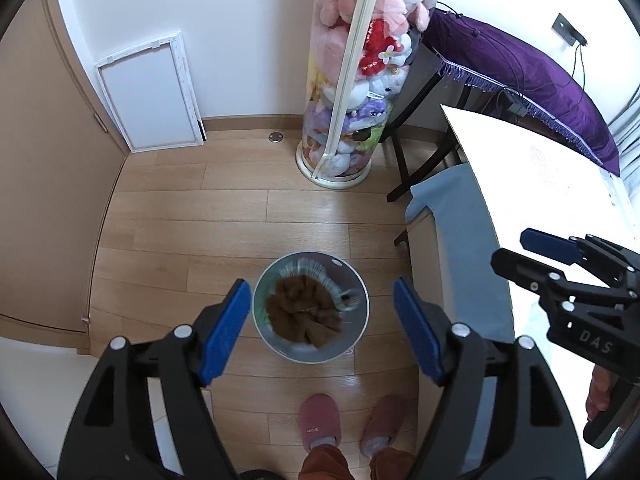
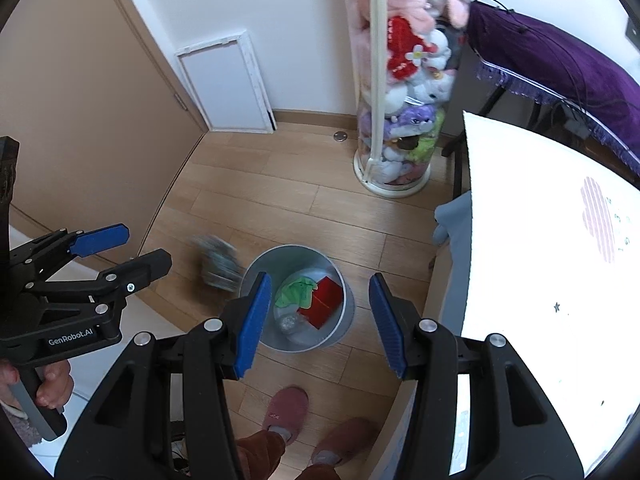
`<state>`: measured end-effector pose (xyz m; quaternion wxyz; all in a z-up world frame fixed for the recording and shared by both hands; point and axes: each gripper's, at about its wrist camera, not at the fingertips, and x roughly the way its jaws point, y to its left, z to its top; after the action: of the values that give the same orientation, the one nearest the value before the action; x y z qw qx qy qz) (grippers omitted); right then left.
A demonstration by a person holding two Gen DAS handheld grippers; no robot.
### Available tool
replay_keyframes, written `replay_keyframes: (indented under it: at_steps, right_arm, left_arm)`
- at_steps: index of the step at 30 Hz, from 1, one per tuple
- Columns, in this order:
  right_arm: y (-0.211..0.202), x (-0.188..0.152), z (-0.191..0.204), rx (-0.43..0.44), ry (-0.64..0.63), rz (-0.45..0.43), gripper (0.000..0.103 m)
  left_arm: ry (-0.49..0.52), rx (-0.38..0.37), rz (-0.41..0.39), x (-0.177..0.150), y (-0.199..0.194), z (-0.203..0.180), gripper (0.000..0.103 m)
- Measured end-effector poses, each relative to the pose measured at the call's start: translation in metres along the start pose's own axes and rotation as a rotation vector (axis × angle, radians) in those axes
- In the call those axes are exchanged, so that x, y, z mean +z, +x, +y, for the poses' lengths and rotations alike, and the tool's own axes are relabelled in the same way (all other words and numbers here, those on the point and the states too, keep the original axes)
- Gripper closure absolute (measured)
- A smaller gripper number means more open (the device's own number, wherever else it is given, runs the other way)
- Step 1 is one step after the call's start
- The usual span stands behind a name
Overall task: Collect trash
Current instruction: 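Carry both cloths to the grey bin and open both tools to drop them, then return both tools over the mat toward the white tissues and yellow packet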
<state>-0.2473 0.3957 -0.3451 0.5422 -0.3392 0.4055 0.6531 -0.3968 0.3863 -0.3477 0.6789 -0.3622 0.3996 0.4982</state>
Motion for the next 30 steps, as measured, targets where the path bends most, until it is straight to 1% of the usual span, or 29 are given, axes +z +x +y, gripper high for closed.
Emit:
replay_keyframes:
  at_steps: [8,12,17,21,25,30]
  right_arm:
    - [-0.019,-0.011,-0.016,-0.017,0.078,-0.024,0.054]
    - [-0.039,-0.025,-0.029,-0.046,0.142,-0.051,0.053]
    - [-0.078,-0.052,-0.057,-0.102,0.260,-0.103,0.053]
    - [-0.117,-0.080,-0.079,-0.169,0.355,-0.151,0.050]
    - [-0.161,-0.117,-0.102,-0.252,0.457,-0.193,0.050]
    - [-0.217,-0.169,-0.129,-0.349,0.616,-0.235,0.050]
  left_arm:
    - [0.049,-0.008,0.005,0.006,-0.007,-0.018,0.024]
    - [0.115,-0.020,0.004,0.009,-0.012,-0.040,0.024]
    - [0.241,-0.055,-0.011,0.010,-0.024,-0.083,0.024]
    - [0.348,-0.106,-0.024,0.010,-0.036,-0.124,0.024]
    - [0.462,-0.165,-0.036,0.007,-0.053,-0.172,0.024]
    - [0.608,-0.244,-0.039,-0.007,-0.080,-0.233,0.024]
